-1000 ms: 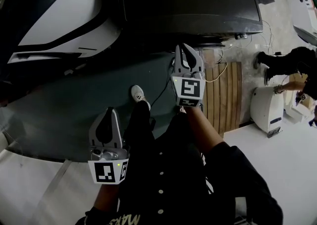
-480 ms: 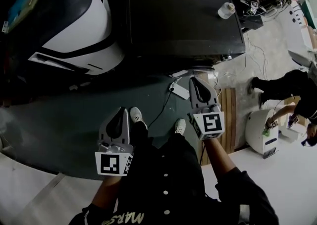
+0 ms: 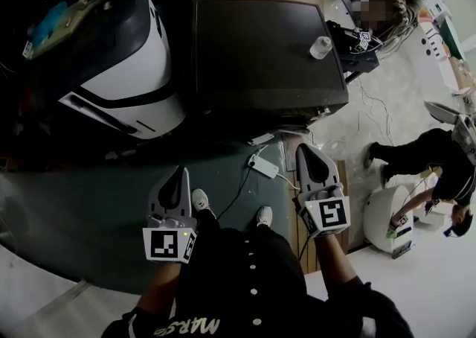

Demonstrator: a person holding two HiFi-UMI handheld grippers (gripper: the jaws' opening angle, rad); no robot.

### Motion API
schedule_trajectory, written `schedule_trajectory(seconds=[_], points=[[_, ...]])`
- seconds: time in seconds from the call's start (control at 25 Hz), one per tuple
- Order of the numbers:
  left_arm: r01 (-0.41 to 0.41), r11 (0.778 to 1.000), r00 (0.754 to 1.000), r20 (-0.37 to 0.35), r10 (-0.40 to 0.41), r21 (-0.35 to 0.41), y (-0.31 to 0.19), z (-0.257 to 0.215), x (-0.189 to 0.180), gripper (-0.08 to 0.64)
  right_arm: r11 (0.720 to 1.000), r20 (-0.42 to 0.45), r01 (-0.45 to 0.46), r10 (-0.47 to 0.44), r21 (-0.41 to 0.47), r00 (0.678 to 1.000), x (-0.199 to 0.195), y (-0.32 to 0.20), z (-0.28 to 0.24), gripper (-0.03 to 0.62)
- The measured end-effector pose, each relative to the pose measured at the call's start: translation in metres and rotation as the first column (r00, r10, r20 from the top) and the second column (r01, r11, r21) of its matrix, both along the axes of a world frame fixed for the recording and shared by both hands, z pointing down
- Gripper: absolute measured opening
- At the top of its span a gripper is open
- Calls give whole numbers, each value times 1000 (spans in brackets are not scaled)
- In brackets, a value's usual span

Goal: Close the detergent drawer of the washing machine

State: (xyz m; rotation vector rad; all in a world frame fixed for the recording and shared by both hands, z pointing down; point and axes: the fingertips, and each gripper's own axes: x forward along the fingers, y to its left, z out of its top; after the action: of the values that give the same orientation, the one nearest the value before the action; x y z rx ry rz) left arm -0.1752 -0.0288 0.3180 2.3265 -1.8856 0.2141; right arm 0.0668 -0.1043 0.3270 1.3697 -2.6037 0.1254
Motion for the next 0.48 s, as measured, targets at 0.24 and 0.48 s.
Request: schedule_trajectory(seconds=[0.24, 0.48], points=[[13, 998, 1000, 1, -13, 62, -4, -24, -2, 2, 999, 58, -16, 14, 34, 998, 15, 6, -29, 34], [33, 995, 999, 6, -34, 94, -6, -39, -7, 2, 998, 83, -40, 35, 57, 996, 28, 6, -45, 34]])
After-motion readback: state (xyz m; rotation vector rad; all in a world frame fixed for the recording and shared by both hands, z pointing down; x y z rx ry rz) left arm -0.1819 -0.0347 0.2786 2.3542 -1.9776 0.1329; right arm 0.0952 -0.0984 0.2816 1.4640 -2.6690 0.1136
